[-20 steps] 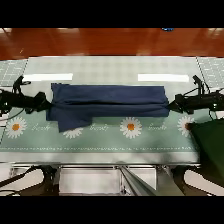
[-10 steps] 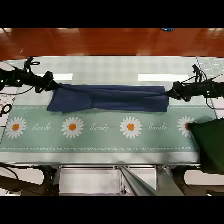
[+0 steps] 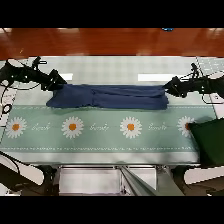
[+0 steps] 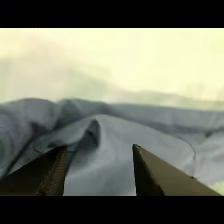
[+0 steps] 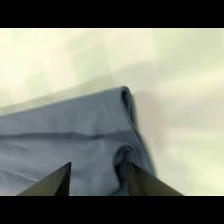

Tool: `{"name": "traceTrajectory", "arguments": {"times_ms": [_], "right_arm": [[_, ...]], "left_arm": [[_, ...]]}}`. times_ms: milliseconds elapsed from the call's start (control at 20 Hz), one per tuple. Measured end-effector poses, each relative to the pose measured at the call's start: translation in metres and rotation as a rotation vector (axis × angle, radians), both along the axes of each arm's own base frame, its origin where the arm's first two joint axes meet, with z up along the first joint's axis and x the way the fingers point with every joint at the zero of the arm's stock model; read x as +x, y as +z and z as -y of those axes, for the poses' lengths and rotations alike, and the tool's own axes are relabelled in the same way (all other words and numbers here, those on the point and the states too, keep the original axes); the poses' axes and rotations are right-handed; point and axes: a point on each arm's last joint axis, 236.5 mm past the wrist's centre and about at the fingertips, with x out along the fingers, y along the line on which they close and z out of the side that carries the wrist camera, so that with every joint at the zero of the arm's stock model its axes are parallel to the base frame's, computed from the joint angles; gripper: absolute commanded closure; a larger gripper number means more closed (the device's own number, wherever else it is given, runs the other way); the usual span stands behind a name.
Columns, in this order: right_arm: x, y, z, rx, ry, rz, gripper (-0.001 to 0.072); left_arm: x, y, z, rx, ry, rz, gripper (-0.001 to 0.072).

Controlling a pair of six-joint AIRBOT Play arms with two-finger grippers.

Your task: Fold the shirts.

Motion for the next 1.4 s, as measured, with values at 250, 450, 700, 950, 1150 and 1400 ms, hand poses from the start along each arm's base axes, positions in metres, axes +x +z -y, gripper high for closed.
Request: {"name": "traceTrajectory", "arguments": {"times_ms": [250,450,700,950,1150,1400], "right_arm": [[-0.016,0.058,0.05,0.013,-0.009,0.056,0.0301],[-0.06,0.06,0.091,-0.05,-0.099,0.032,0.0301],[-0.083,0.006,0.071,-0.023,-0.211,-0.033,0.0288],[-0.066,-0.023,0.029,0.028,-0.168,-0.056,0.0289],[-0.047,-0.032,-0.01,0.089,-0.11,-0.078,0.0328],[-0.03,-0.032,-0.048,0.07,0.007,-0.061,0.0691]], "left_arm": [[-0.01,0.058,-0.052,0.044,0.015,0.038,0.02],[-0.032,0.113,-0.072,0.135,0.052,0.185,0.02],[-0.09,0.102,-0.004,0.188,-0.036,0.282,0.02],[-0.113,0.092,0.047,0.208,-0.131,0.348,0.02],[-0.116,0.091,0.068,0.214,-0.174,0.382,0.02],[-0.114,0.092,0.078,0.216,-0.186,0.409,0.0506]]}}
